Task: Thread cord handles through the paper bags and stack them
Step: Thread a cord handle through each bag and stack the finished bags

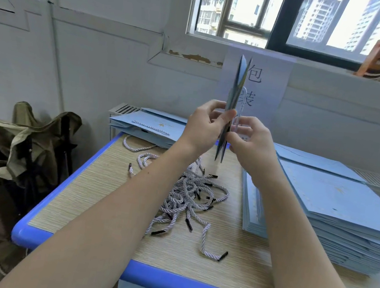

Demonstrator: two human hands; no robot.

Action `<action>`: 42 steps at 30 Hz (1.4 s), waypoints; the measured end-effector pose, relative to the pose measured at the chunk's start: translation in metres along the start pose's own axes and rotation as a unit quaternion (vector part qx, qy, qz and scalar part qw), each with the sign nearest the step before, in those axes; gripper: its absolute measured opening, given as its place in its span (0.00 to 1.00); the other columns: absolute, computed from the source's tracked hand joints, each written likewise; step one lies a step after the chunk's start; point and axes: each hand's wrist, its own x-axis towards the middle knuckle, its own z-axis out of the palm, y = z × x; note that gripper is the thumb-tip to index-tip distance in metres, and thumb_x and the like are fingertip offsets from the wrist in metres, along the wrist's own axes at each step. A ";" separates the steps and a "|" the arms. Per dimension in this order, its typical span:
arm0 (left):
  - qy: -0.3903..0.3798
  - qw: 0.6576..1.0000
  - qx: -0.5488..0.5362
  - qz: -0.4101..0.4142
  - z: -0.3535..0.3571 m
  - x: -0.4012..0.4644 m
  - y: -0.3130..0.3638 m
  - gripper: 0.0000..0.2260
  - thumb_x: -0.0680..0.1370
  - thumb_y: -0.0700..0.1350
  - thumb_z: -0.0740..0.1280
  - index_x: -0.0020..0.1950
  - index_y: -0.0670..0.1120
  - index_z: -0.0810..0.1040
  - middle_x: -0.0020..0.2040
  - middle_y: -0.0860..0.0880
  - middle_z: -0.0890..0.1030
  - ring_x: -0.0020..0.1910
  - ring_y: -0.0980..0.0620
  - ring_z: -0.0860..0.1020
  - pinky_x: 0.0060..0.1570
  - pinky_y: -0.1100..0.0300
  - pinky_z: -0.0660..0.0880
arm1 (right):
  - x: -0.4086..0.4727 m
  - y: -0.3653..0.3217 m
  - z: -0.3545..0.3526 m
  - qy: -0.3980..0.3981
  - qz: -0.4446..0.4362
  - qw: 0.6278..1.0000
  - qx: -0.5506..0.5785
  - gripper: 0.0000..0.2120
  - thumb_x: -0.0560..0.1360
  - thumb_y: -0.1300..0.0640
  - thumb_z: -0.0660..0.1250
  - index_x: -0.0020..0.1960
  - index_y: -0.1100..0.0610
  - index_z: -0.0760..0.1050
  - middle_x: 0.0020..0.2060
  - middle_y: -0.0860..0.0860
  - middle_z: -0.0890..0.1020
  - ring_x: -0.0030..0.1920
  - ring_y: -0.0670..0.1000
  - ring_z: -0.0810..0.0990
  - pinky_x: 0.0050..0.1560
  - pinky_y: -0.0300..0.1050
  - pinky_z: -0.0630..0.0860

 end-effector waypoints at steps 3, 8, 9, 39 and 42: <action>-0.006 1.000 0.009 0.013 0.000 0.000 -0.005 0.07 0.81 0.45 0.67 0.59 0.47 0.75 0.48 0.44 0.85 0.42 0.47 0.84 0.47 0.47 0.82 | 0.001 0.000 -0.002 0.008 0.000 1.000 -0.005 0.16 0.73 0.57 0.67 0.61 0.54 0.75 0.50 0.50 0.84 0.48 0.54 0.84 0.54 0.59 0.81; 0.051 0.991 0.084 0.086 -0.004 -0.003 -0.008 0.13 0.82 0.41 0.66 0.54 0.49 0.60 0.47 0.47 0.81 0.27 0.57 0.73 0.29 0.62 0.71 | 0.003 0.004 -0.005 -0.002 0.005 1.000 -0.002 0.14 0.74 0.58 0.67 0.59 0.50 0.75 0.50 0.50 0.83 0.51 0.54 0.83 0.54 0.61 0.81; 0.052 0.986 0.111 0.118 -0.003 -0.004 -0.010 0.12 0.82 0.40 0.64 0.53 0.50 0.61 0.48 0.46 0.81 0.29 0.57 0.75 0.29 0.64 0.70 | 0.002 0.005 -0.004 -0.006 0.006 1.000 -0.001 0.14 0.74 0.58 0.67 0.59 0.50 0.74 0.51 0.50 0.83 0.51 0.55 0.83 0.54 0.61 0.81; -0.091 0.913 0.385 0.097 0.001 -0.004 -0.017 0.08 0.74 0.35 0.66 0.44 0.43 0.84 0.44 0.48 0.72 0.43 0.47 0.74 0.43 0.59 0.70 | 0.005 0.017 -0.006 -0.059 0.052 0.994 0.079 0.20 0.70 0.75 0.64 0.56 0.58 0.74 0.50 0.55 0.82 0.42 0.53 0.83 0.51 0.56 0.83; -0.105 0.913 0.378 0.112 0.000 -0.003 -0.018 0.07 0.74 0.34 0.65 0.45 0.44 0.81 0.43 0.48 0.74 0.43 0.46 0.74 0.42 0.58 0.69 | 0.005 0.017 -0.005 -0.052 0.048 0.995 0.075 0.18 0.69 0.73 0.66 0.54 0.57 0.74 0.49 0.54 0.82 0.44 0.54 0.84 0.52 0.59 0.83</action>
